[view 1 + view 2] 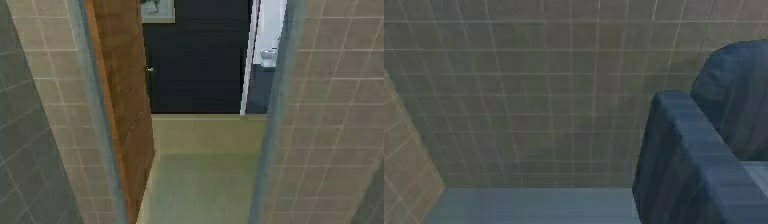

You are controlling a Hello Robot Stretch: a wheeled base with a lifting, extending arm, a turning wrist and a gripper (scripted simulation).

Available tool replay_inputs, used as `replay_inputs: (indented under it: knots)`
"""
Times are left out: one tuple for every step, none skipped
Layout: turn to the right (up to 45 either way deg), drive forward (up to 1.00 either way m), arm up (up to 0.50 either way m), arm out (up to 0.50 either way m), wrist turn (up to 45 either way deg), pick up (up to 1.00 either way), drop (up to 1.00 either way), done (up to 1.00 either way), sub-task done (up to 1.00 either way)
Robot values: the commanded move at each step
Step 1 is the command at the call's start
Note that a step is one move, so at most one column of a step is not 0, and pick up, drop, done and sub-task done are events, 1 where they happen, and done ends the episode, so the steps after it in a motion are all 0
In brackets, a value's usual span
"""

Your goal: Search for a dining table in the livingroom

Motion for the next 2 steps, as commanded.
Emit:
replay_inputs:
  knots:
    - [-45.0, 0.0, 0.0, 0.0, 0.0, 0.0, 0.0, 0.0, 0.0]
    - [-45.0, 0.0, 0.0, 0.0, 0.0, 0.0, 0.0, 0.0, 0.0]
